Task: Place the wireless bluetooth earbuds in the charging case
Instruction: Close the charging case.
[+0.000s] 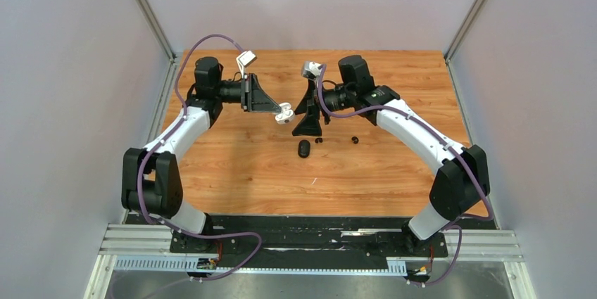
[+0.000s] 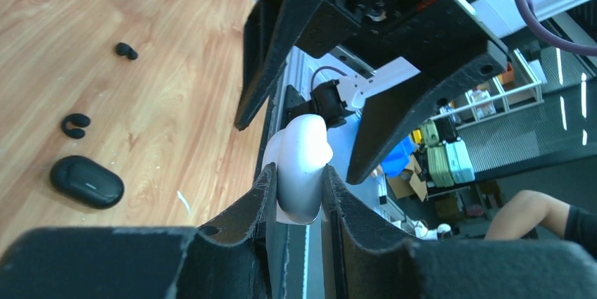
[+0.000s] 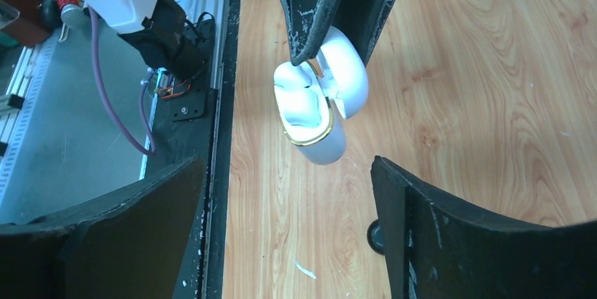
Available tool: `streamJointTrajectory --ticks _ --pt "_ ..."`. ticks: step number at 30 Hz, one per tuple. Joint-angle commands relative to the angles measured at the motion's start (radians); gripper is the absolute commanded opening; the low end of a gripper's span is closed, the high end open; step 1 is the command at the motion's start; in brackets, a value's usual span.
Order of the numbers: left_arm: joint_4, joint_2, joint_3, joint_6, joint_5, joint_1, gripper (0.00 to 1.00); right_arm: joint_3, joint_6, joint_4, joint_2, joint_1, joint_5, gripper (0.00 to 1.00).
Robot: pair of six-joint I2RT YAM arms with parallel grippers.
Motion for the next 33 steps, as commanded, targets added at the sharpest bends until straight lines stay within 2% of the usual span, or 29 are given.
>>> streamJointTrajectory --ticks 1,4,8,14,17,20,21,23,24,26,28,30,31,32,33 --pt "-0.025 -0.071 0.009 0.001 0.074 -0.005 0.0 0.013 -0.08 0.054 0.001 0.012 -0.109 0.85" --pt "-0.026 -0.076 0.008 0.002 0.075 -0.012 0.0 0.006 -0.041 0.089 0.005 0.014 -0.11 0.78" --pt "-0.024 -0.082 0.005 -0.001 0.063 -0.019 0.0 -0.002 0.068 0.177 0.014 0.014 -0.141 0.61" --pt "-0.003 -0.088 -0.002 -0.02 0.058 -0.023 0.0 -0.016 0.173 0.25 0.025 0.014 -0.133 0.47" --pt "0.005 -0.093 -0.004 -0.03 0.055 -0.023 0.0 -0.021 0.217 0.262 0.031 0.014 -0.114 0.31" --pt "0.009 -0.104 -0.005 -0.036 0.051 -0.023 0.0 -0.028 0.25 0.271 0.037 0.014 -0.083 0.06" --pt "0.009 -0.112 -0.004 -0.036 0.046 -0.023 0.0 -0.031 0.267 0.274 0.039 0.013 -0.068 0.01" --pt "-0.002 -0.133 -0.004 -0.027 0.032 -0.023 0.16 -0.033 0.284 0.278 0.044 0.012 -0.05 0.0" --pt "-0.007 -0.151 -0.004 -0.02 0.029 -0.025 0.29 -0.033 0.292 0.28 0.046 0.01 -0.04 0.0" --pt "-0.038 -0.183 0.0 0.025 0.018 -0.03 0.42 -0.032 0.313 0.284 0.053 0.01 -0.019 0.0" --pt "-0.135 -0.218 0.017 0.124 -0.01 -0.039 0.52 -0.03 0.341 0.287 0.061 0.007 0.005 0.0" --pt "-0.342 -0.249 0.067 0.384 -0.056 -0.055 0.58 -0.031 0.384 0.291 0.073 0.001 0.031 0.0" --pt "-0.483 -0.255 0.104 0.46 -0.096 -0.069 0.59 -0.032 0.404 0.291 0.079 -0.002 0.039 0.0" --pt "-0.571 -0.264 0.122 0.592 -0.117 -0.076 0.61 -0.03 0.421 0.292 0.083 -0.005 0.042 0.0" --pt "-0.651 -0.266 0.148 0.646 -0.151 -0.089 0.62 -0.029 0.429 0.292 0.089 -0.008 0.037 0.0"
